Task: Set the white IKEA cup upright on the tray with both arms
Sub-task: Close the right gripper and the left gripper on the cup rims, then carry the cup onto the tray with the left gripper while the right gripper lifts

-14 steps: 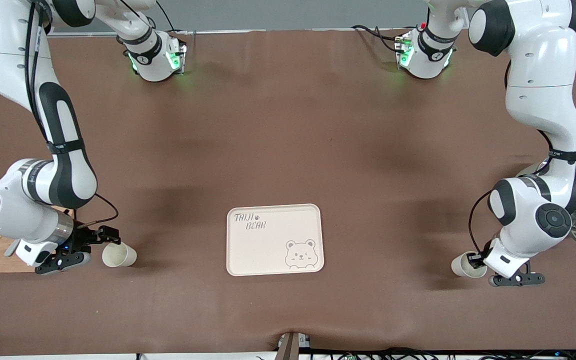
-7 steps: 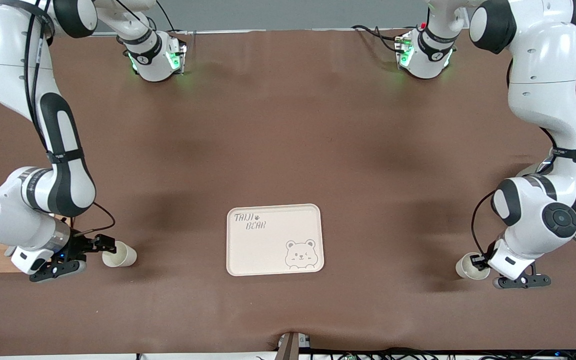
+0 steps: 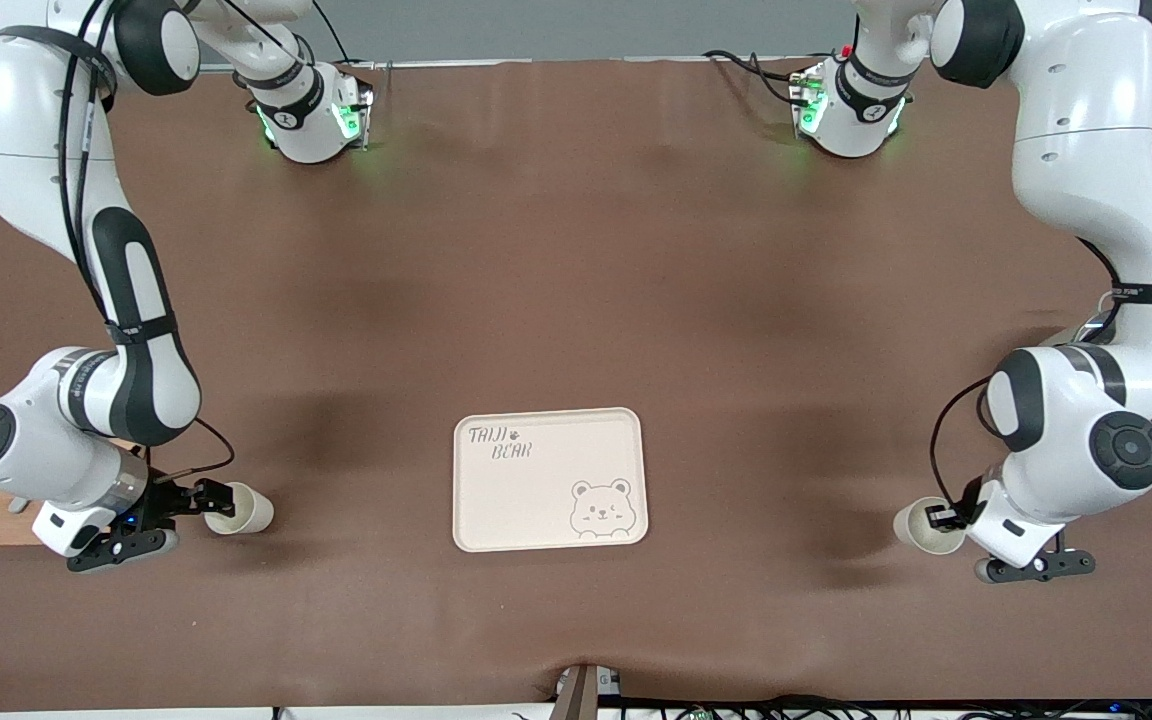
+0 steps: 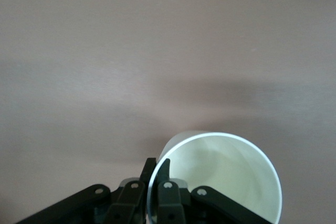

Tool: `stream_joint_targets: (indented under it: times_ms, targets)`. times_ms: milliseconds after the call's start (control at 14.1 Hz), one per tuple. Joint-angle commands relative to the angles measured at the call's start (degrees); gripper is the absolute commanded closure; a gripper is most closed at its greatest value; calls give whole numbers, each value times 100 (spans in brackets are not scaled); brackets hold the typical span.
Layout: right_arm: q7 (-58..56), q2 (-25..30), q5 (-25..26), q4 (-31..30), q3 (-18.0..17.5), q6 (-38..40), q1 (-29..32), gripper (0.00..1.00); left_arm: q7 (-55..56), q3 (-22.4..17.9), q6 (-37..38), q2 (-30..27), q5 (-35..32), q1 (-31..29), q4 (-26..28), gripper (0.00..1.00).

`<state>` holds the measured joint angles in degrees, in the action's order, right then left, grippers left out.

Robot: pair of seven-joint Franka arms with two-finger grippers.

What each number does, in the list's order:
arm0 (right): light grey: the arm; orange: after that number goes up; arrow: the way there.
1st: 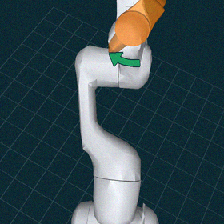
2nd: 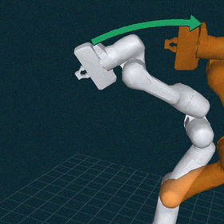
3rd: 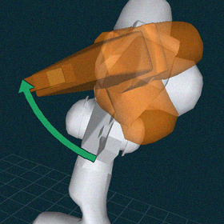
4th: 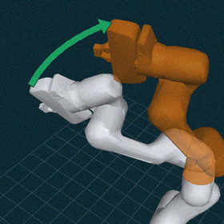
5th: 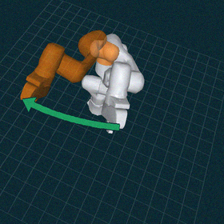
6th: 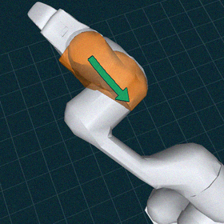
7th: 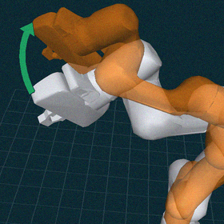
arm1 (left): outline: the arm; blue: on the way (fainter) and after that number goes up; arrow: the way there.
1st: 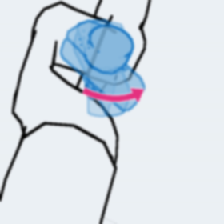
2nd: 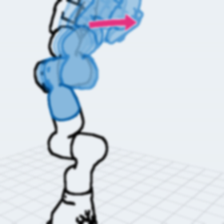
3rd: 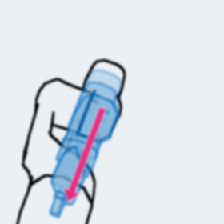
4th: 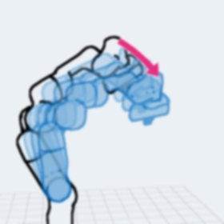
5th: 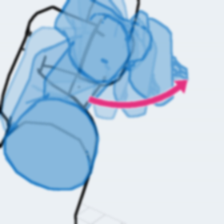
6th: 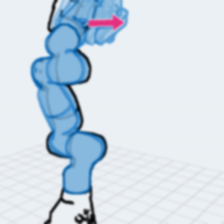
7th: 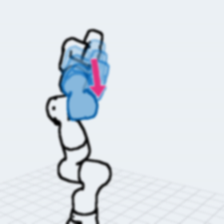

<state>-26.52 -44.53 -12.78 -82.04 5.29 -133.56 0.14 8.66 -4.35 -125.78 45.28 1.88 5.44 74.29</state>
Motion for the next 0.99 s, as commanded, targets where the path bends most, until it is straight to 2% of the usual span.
stream_joint_targets:
  times_ms: [0, 924]
  targets:
    - [-143, -108, -146, 118, -45, -4, 30, 0, 625, -57, 247, -36, 67, 316, -160, 100]
    - [-143, -196, -155, 22, -54, -48, 3, 0, 3632, -109, 247, 43, 49, 1626, -424, 100]
